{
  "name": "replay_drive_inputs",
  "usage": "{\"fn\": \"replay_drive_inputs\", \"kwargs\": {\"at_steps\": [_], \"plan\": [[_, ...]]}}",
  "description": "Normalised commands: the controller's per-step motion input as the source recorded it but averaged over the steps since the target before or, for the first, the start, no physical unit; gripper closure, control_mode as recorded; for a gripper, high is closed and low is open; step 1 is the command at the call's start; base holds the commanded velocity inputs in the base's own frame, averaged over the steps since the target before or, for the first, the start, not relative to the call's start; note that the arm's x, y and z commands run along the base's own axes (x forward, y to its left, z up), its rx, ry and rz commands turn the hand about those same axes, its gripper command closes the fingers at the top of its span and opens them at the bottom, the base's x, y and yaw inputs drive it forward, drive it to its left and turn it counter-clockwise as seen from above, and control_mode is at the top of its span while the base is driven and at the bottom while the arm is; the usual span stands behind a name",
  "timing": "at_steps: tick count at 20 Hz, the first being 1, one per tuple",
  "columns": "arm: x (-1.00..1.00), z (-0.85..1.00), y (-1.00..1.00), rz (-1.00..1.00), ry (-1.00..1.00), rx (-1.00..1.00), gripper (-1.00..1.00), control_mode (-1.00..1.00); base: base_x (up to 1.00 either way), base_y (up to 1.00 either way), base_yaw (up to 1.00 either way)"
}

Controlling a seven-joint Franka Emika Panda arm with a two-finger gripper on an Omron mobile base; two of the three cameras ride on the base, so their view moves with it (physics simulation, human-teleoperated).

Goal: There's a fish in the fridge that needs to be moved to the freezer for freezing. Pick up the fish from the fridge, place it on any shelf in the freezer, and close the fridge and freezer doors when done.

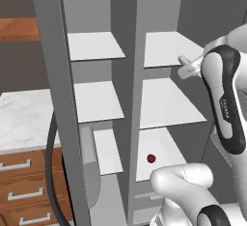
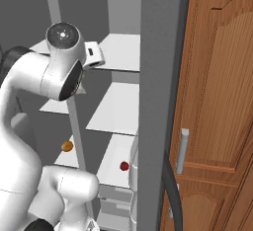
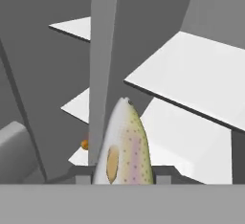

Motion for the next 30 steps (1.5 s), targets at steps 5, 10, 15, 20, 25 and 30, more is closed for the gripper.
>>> {"fn": "replay_drive_inputs", "kwargs": {"at_steps": [5, 10, 15, 20, 25, 30], "plan": [[-0.28, 0.28, 0.82, 0.0, -0.01, 0.07, 1.0, -1.0, 0.0, 0.0, 0.0], [-0.1, 0.22, 0.73, 0.0, -0.01, 0.08, 1.0, -1.0, 0.0, 0.0, 0.0], [0.12, 0.02, 0.86, -0.03, -0.02, 0.06, 1.0, -1.0, 0.0, 0.0, 0.0], [0.4, 0.01, 0.62, -0.04, -0.01, 0.02, 1.0, -1.0, 0.0, 0.0, 0.0], [0.69, 0.09, 0.09, 0.0, 0.09, -0.01, 1.0, -1.0, 0.0, 0.0, 0.0], [0.68, 0.0, 0.34, -0.01, 0.07, -0.06, 1.0, -1.0, 0.0, 0.0, 0.0]]}}
